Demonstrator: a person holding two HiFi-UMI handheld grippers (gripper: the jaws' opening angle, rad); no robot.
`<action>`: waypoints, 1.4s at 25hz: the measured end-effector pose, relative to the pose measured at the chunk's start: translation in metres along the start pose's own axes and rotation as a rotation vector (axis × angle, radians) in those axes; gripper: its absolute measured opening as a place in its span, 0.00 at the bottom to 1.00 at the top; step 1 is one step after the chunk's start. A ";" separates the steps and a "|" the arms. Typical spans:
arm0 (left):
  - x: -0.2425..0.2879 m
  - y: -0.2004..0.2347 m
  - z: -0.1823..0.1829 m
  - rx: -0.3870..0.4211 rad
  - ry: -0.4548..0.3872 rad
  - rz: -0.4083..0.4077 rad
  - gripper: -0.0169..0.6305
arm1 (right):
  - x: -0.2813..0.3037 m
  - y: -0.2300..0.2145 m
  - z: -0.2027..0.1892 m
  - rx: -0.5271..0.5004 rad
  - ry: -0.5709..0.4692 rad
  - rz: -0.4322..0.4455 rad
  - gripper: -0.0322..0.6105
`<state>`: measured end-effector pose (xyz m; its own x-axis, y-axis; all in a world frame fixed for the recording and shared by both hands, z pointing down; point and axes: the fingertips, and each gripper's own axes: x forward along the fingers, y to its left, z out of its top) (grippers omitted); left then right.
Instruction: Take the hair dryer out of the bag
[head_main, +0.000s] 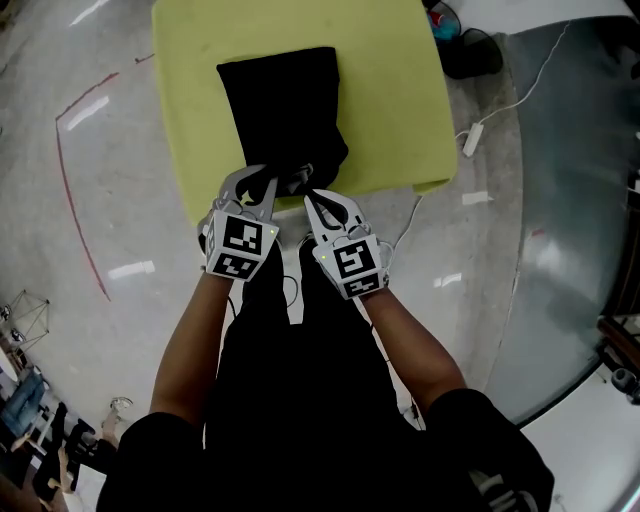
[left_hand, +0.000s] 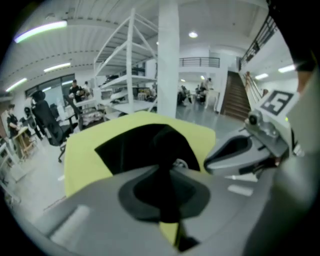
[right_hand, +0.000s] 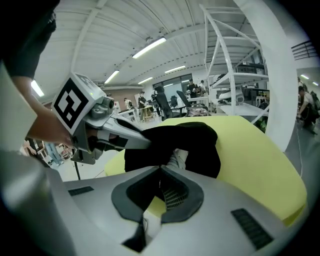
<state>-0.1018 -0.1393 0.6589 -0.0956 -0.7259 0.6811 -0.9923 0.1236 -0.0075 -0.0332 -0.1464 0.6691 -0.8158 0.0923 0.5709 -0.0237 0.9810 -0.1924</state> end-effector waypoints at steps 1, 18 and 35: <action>-0.001 0.003 0.003 -0.013 -0.005 -0.001 0.05 | 0.003 0.000 0.004 -0.011 0.000 -0.002 0.06; 0.002 0.046 0.018 -0.103 -0.041 0.004 0.05 | 0.063 -0.032 0.017 0.067 0.105 -0.155 0.37; 0.006 0.054 0.023 -0.103 -0.051 -0.065 0.05 | 0.109 -0.055 0.011 0.094 0.256 -0.306 0.42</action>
<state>-0.1574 -0.1525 0.6455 -0.0376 -0.7676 0.6398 -0.9834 0.1422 0.1128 -0.1271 -0.1918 0.7331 -0.5931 -0.1504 0.7910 -0.3053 0.9510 -0.0481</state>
